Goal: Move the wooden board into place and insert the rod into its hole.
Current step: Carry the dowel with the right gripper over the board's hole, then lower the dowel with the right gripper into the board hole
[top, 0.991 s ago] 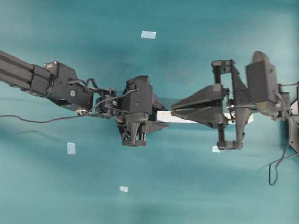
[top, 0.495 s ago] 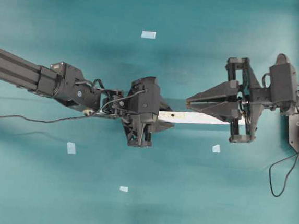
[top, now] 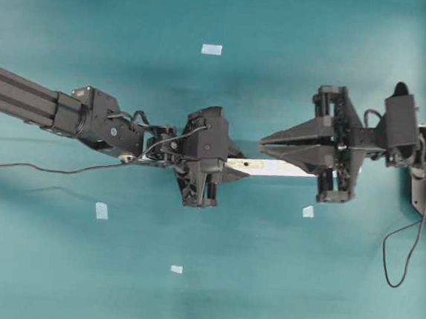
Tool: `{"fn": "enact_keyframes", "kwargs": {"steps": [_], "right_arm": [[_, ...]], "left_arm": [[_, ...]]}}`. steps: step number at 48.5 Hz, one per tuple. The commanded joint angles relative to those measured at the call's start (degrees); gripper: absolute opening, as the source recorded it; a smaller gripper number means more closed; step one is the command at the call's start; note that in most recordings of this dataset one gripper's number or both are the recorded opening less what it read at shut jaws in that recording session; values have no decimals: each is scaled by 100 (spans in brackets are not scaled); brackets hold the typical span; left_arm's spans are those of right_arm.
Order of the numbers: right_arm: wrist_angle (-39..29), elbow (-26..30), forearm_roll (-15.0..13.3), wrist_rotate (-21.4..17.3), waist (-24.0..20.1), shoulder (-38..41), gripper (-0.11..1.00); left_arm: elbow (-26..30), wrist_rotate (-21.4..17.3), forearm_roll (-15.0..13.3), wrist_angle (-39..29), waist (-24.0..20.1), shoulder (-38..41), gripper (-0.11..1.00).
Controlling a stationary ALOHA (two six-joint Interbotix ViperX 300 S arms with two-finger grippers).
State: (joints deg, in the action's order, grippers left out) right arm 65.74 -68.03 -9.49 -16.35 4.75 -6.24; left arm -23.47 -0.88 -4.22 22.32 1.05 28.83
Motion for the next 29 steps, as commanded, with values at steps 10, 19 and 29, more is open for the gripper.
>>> {"fn": "enact_keyframes", "kwargs": {"steps": [10, 19, 29], "right_arm": [[158, 88, 35, 44, 18, 580, 8], [158, 123, 26, 114, 18, 844, 8], [132, 264, 35, 132, 18, 1099, 8]], "left_arm": [[53, 35, 9, -105, 105, -193, 23], [53, 35, 9, -105, 114, -185, 23], [53, 35, 9, -114, 114, -167, 23]]}}
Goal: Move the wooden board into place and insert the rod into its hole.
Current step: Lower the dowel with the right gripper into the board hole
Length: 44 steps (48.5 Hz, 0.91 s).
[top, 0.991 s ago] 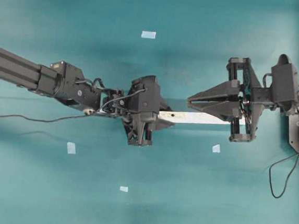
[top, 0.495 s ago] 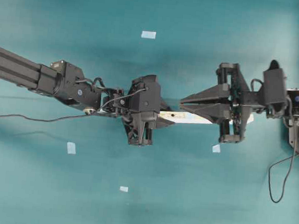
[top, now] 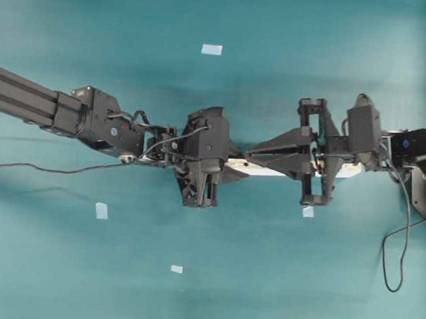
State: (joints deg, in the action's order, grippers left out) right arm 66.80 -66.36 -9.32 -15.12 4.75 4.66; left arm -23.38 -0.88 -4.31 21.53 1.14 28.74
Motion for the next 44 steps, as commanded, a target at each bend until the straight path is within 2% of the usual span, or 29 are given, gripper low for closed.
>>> {"fn": "enact_keyframes", "kwargs": {"steps": [1, 16, 44], "right_arm": [[26, 123, 18, 9, 18, 44, 8], [26, 272, 18, 9, 18, 439, 8], [-290, 229, -35, 9, -35, 475, 8]], "left_arm": [[44, 35, 18, -26, 105, -158, 23], [44, 35, 18, -123, 97, -158, 23], [44, 35, 18, -149, 97, -141, 23]]}}
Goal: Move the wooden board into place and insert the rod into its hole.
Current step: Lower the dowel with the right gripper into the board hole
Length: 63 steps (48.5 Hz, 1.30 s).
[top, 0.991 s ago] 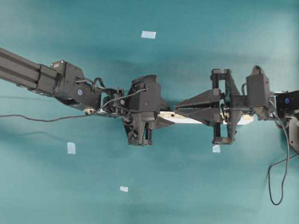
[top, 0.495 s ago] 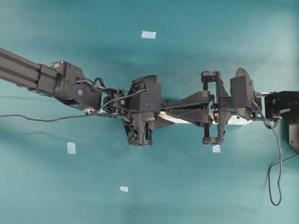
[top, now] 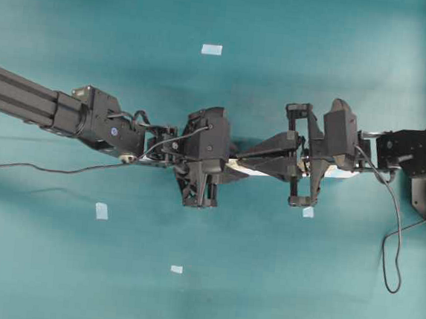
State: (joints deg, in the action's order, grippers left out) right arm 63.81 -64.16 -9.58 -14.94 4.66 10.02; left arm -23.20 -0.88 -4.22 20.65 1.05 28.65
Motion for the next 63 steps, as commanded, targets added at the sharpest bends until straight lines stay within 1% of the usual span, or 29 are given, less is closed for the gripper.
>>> {"fn": "enact_keyframes", "kwargs": {"steps": [1, 45, 63], "right_arm": [[9, 18, -9, -9, -35, -62, 8], [0, -70, 18, -9, -114, -62, 8], [-299, -167, 53, -9, -114, -70, 8]], "left_arm": [[26, 35, 18, -53, 105, -141, 23], [35, 44, 9, -105, 105, -141, 23], [35, 44, 18, -132, 105, -141, 23]]}}
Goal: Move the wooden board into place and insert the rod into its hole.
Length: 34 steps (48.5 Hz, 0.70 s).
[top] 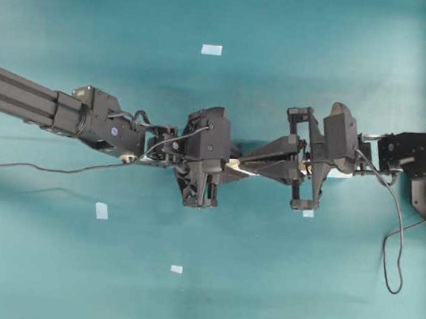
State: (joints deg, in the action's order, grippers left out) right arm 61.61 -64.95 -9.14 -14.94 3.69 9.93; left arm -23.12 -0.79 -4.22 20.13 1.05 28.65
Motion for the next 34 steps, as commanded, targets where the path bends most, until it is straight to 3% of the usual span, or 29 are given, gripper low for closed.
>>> {"fn": "enact_keyframes", "kwargs": {"steps": [1, 12, 19, 34], "right_arm": [[-79, -88, 9, -9, -18, -62, 8], [-237, -105, 79, -9, -18, -185, 8], [-642, -97, 211, -9, -18, -334, 8], [-1529, 105, 176, -18, -18, -545, 8]], "left_arm": [[26, 35, 9, -79, 114, -141, 23], [26, 26, 9, -79, 105, -149, 23], [35, 35, 9, -79, 114, -149, 23], [44, 35, 9, -70, 123, -158, 23]]}}
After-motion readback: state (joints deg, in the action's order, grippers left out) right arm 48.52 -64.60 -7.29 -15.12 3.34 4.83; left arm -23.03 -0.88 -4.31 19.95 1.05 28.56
